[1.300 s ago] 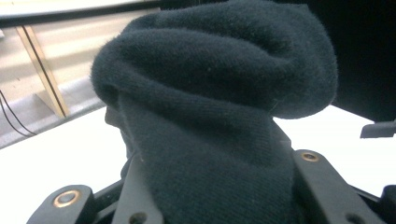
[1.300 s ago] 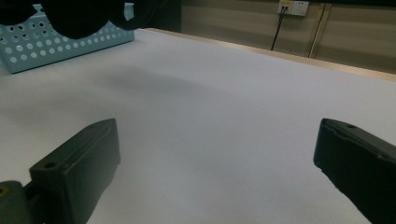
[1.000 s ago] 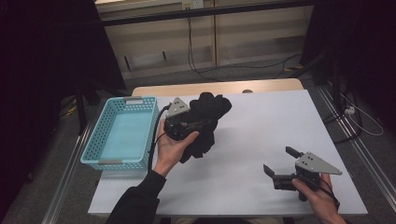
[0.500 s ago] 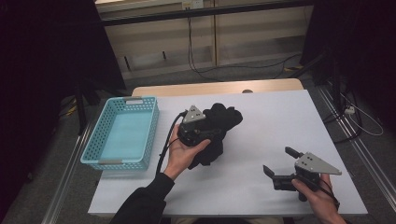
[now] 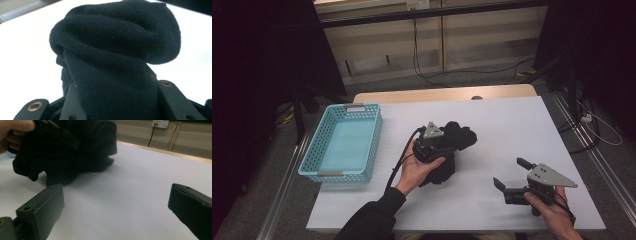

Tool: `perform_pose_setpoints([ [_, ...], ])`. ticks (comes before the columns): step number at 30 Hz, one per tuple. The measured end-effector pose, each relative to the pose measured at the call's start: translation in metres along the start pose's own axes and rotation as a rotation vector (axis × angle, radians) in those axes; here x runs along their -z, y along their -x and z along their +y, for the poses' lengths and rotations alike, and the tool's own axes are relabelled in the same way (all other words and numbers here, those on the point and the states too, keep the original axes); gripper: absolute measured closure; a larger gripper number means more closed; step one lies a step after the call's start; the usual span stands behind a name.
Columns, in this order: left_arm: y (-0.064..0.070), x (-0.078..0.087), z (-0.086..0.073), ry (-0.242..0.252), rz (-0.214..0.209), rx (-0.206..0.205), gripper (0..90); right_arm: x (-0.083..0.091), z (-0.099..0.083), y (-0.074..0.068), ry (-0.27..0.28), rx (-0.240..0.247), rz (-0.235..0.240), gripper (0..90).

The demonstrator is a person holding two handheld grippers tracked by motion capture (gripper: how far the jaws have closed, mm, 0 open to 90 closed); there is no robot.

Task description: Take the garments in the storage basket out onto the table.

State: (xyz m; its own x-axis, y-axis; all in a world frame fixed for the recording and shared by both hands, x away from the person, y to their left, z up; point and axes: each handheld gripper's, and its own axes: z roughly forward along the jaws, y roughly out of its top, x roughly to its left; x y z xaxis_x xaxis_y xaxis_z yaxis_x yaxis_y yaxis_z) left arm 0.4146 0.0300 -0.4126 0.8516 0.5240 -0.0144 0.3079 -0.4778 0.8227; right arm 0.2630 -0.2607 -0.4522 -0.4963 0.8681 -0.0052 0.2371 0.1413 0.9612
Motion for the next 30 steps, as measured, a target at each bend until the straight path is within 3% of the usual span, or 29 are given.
perform_pose_setpoints([
  [8,-0.012,-0.009,-0.01,-0.037,0.002,0.043,60.8,0.0,0.0,-0.001,0.001,0.002,0.006,0.1],
  [11,-0.016,-0.013,-0.014,-0.055,-0.019,0.071,59.6,0.0,0.0,-0.001,0.0,0.001,0.007,0.1],
  [14,-0.016,-0.018,-0.017,-0.077,-0.007,0.077,57.4,0.0,0.0,-0.001,-0.001,0.002,0.009,0.1],
  [22,-0.009,-0.029,-0.024,-0.107,0.008,0.031,53.3,0.0,0.0,-0.001,-0.002,0.003,0.009,0.1],
  [26,0.006,-0.034,-0.024,-0.126,0.039,-0.039,49.8,-0.001,0.0,-0.001,-0.002,0.004,0.01,0.1],
  [30,0.004,-0.033,-0.024,-0.121,0.017,-0.03,47.5,-0.001,0.0,-0.001,-0.002,0.005,0.011,0.1],
])
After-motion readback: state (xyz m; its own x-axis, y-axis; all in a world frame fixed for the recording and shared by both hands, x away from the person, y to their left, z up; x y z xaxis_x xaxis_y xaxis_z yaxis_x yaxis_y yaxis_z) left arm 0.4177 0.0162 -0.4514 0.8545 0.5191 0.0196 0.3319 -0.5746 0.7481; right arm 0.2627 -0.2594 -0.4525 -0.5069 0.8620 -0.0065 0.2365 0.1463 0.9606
